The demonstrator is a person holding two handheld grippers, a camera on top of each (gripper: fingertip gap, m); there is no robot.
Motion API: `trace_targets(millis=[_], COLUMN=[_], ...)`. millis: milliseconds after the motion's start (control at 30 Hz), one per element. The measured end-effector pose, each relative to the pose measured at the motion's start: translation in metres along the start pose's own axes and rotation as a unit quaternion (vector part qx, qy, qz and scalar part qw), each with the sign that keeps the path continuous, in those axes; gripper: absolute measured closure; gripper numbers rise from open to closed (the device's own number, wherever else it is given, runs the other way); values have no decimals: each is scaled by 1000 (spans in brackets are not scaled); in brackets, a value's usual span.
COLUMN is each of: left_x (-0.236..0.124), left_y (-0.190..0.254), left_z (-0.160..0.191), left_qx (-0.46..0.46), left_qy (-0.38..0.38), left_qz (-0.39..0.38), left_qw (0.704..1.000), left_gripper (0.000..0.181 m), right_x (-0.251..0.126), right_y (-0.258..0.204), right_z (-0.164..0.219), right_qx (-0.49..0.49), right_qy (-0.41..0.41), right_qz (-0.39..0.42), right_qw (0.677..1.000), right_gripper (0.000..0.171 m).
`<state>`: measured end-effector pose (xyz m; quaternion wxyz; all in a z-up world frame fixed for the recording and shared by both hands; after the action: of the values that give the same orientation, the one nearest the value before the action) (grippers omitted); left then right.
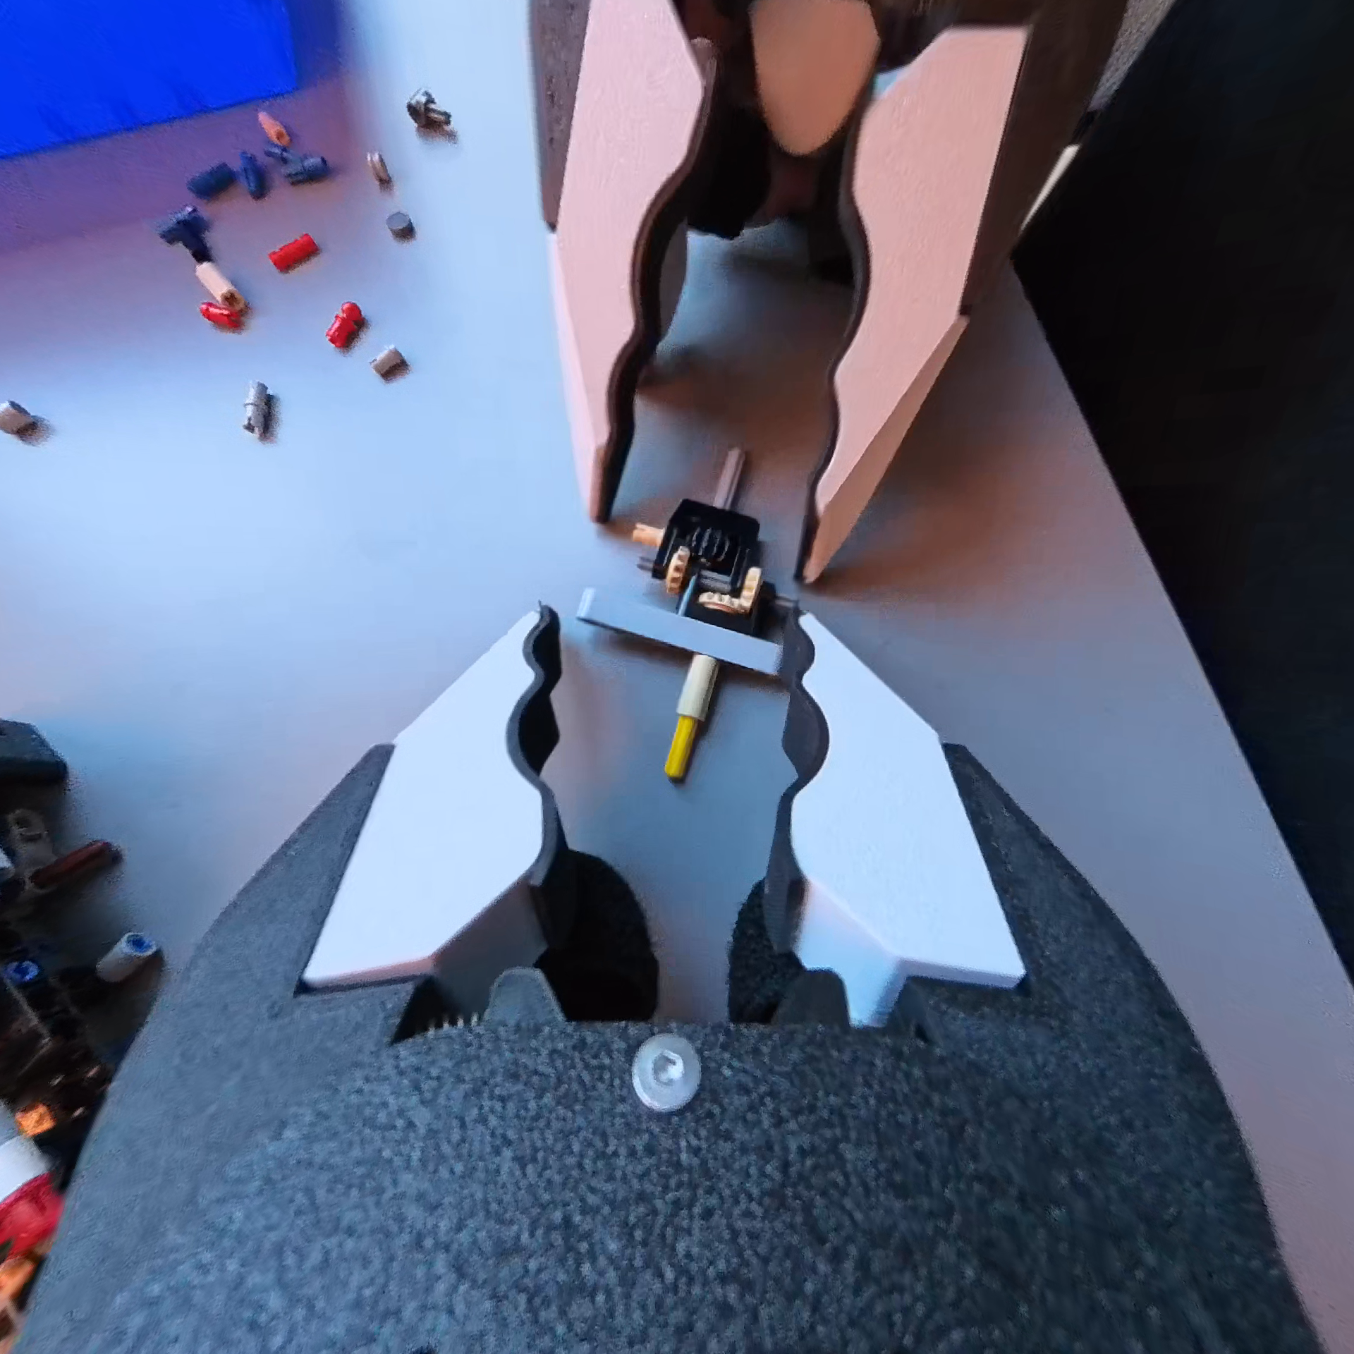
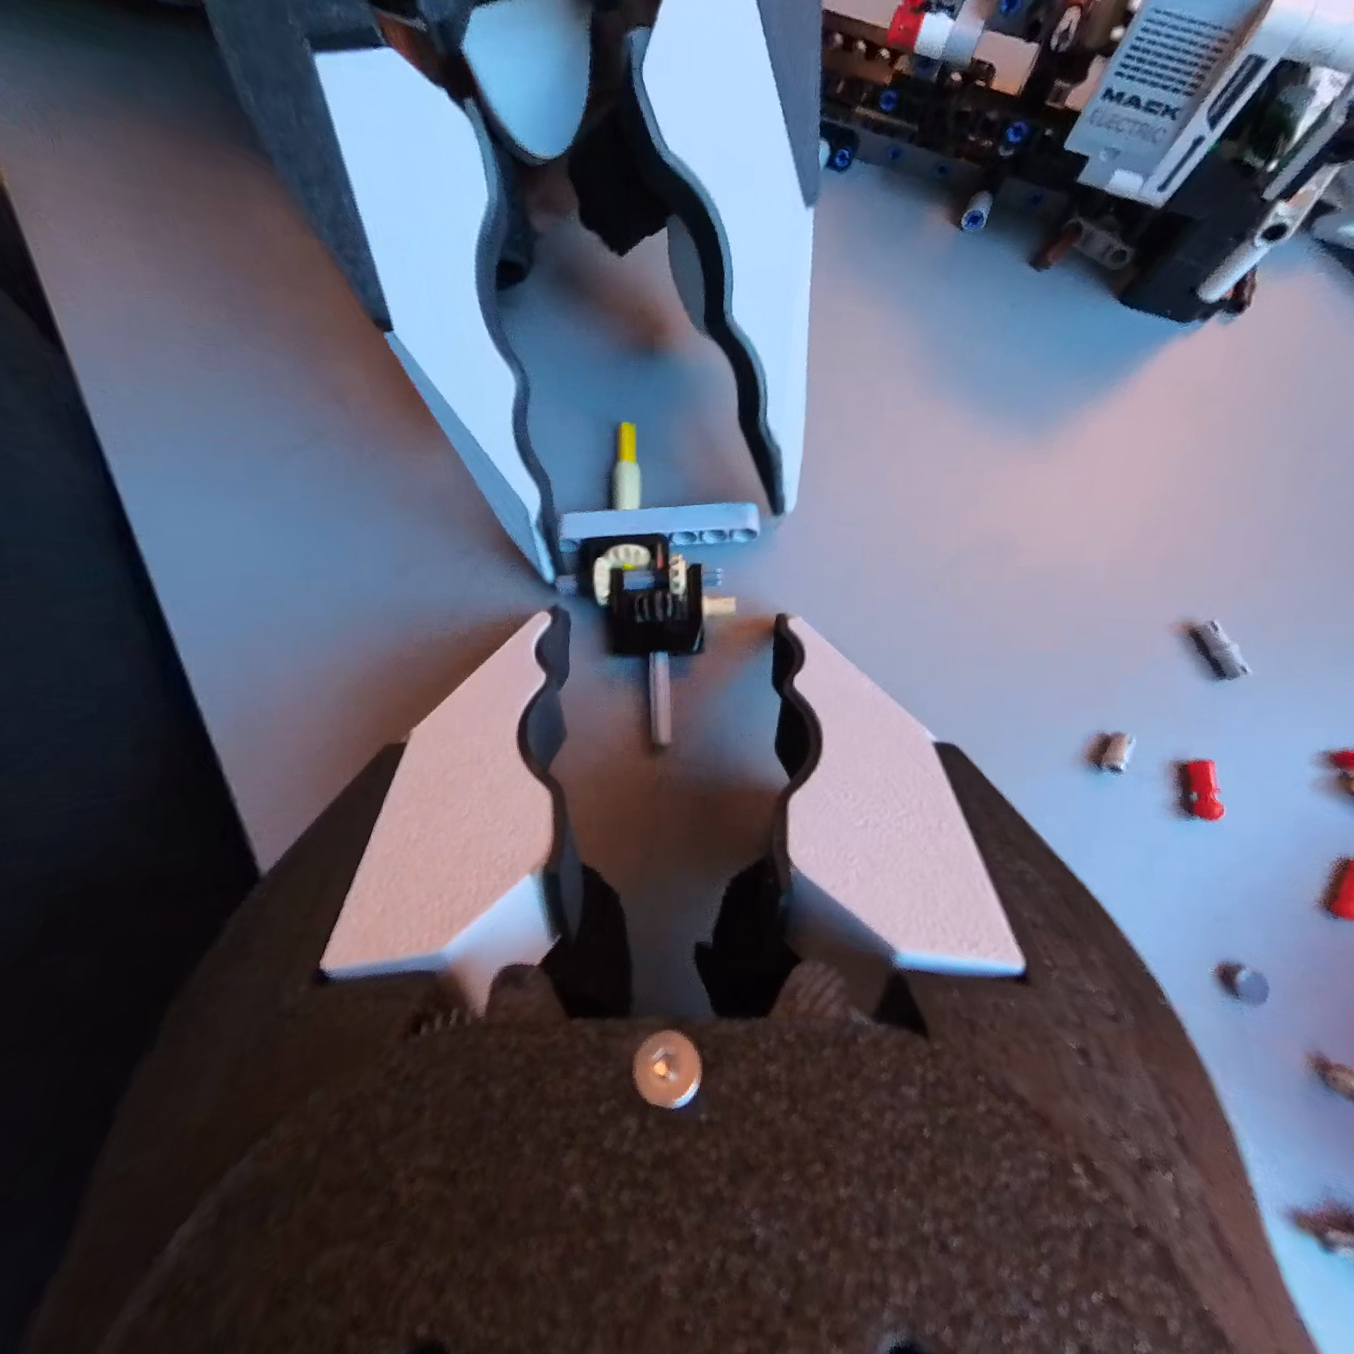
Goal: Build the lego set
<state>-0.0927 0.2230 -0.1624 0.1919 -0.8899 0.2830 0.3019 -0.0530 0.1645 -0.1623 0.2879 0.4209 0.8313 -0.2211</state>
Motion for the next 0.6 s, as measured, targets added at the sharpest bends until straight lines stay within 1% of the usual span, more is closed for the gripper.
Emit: trace_targets(millis=[100,233,367,467,533,567,600], left_x=[-2,-4,-12,-20,-24,-25,-26], left_y=[-3,-6,-9,-10,-5,-2,0], left_z=[3,5,9,12,12,12,11], left_qx=[-11,-32,-48,-96,-143,-168,-192], left_qy=[-6,-15,-42,-48,-42,-36,-30], left_qz=[-9,-28,-67,-105,-113,-117,-121], left_qw=[1000,999,996,989,982,978,973], left_gripper=[121,118,120,122,124,125,125], right_x=[-5,-4,-4,-7,-8,-9,-9], right_y=[-3,-10,-14,-15,-13,-12,-10], right_z=[5,4,6,7,9,10,10], right_qx=[7,14,16,10,20,21,23], right_qy=[4,5,3,1,6,4,3], right_qz=[11,2,32,67,84,93,106], right_qw=[1000,1000,999,998,996,995,994], right_gripper=[119,124,138,145,156,166,167])
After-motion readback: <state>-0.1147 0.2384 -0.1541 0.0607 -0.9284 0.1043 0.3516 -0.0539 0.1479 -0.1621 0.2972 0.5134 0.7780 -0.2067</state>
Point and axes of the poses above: each gripper's, where its closed fingertips meet, x out along the fingers, z out of its underside, y = z × x across the jaws, the point moved 4 cm from there along -x, back along the fingers, and after that the axes turned 11 degrees about -z, right-handed, at the moved point
